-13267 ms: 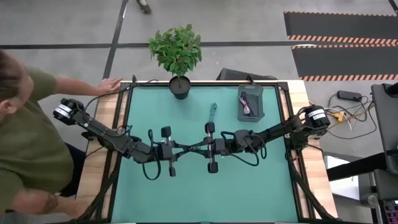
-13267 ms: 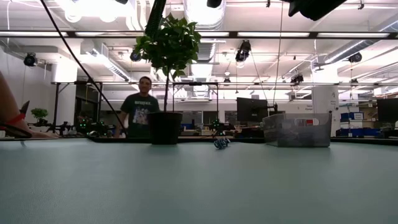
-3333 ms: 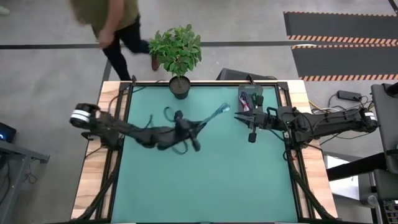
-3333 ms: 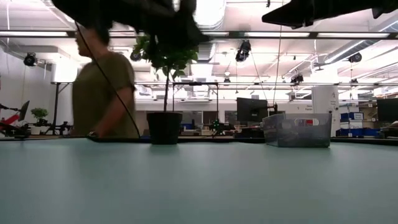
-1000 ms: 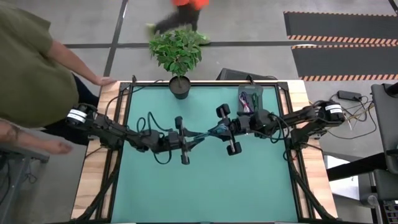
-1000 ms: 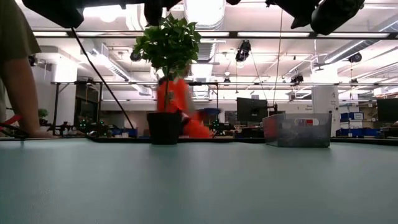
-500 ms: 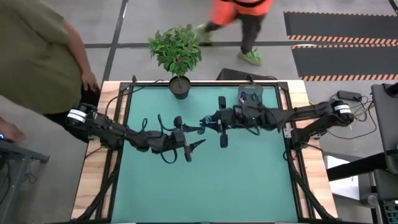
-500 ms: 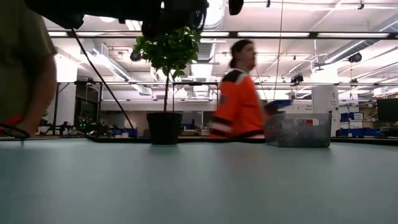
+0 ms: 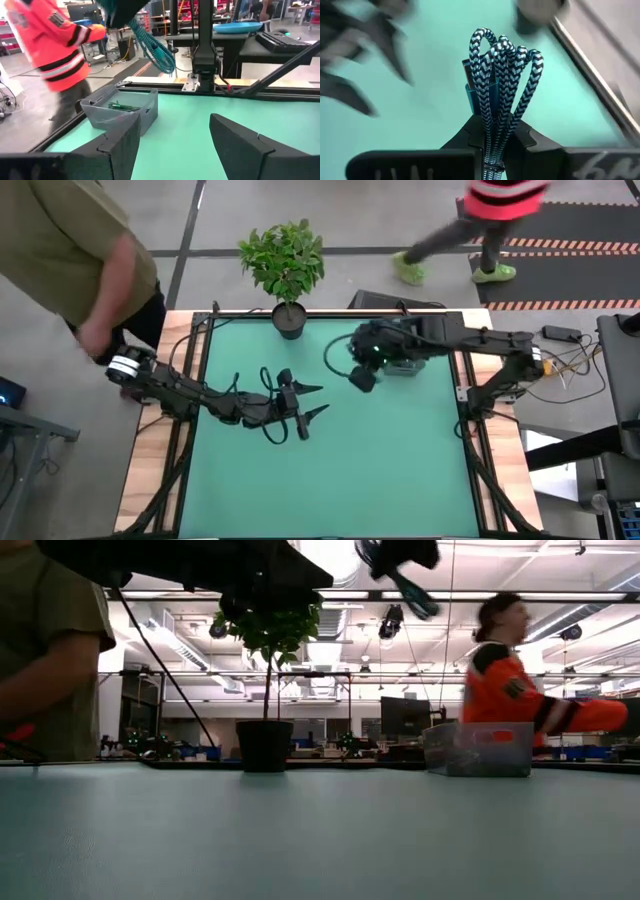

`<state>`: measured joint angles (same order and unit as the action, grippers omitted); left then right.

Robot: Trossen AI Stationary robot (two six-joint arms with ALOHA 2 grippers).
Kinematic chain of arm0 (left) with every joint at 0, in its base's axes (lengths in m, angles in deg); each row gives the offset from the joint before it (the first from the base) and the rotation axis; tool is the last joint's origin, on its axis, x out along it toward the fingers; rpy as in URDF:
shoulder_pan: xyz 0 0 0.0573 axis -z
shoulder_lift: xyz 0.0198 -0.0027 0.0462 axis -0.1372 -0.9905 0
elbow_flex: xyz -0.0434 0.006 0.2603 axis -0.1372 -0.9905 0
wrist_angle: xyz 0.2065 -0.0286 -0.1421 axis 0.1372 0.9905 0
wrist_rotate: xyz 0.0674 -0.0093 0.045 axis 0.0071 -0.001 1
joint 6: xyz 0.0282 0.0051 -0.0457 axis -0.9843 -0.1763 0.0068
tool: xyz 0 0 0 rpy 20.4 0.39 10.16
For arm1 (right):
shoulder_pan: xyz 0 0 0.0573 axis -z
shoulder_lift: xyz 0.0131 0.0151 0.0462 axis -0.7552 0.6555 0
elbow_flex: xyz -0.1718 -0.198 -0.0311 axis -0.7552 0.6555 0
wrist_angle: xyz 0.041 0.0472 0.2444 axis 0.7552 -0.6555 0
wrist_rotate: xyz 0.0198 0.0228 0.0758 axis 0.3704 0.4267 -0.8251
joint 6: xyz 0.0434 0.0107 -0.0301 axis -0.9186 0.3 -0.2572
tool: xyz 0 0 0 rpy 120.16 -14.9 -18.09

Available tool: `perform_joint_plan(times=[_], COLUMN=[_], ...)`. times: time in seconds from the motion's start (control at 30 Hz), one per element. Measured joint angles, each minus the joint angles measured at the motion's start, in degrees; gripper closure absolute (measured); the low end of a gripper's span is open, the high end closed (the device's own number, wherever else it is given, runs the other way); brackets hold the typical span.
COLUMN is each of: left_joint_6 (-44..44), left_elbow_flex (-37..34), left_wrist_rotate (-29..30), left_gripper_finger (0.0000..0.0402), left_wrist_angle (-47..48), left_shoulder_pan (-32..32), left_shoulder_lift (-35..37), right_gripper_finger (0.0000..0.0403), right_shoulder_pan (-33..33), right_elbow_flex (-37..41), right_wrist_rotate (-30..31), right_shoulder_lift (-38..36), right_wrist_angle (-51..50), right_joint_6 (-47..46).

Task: Pick and place USB-C Cables
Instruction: Put the blue charger cable into the black bin

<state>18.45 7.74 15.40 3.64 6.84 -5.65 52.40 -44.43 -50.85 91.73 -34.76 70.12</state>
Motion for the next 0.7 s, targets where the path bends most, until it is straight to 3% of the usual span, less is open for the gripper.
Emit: perform_joint_plan(times=[0.1, 0.27, 0.53, 0.7], left_joint_6=[0.0, 0.0, -3.5, -3.5], left_elbow_flex=[0.0, 0.0, 0.0, 0.0], left_wrist_rotate=[0.0, 0.1, 0.1, 0.1], left_gripper_finger=[0.018, 0.018, 0.018, 0.018], left_wrist_angle=[-0.2, 1.0, 1.0, 1.0], left_shoulder_pan=[0.0, 0.0, 0.0, 0.0], left_shoulder_lift=[0.4, 1.3, 2.0, 2.4], right_gripper_finger=[0.038, 0.038, 0.038, 0.038], right_shoulder_pan=[3.2, 9.8, 19.5, 26.0], right_elbow_flex=[-3.8, -5.5, -5.2, -5.2], right_wrist_rotate=[-0.4, -6.8, -15.3, -17.1], right_shoulder_lift=[2.6, 5.3, 8.4, 9.6], right_wrist_angle=[-9.6, -19.2, -26.9, -27.7], right_joint_6=[-3.9, -7.5, -11.5, -15.1])
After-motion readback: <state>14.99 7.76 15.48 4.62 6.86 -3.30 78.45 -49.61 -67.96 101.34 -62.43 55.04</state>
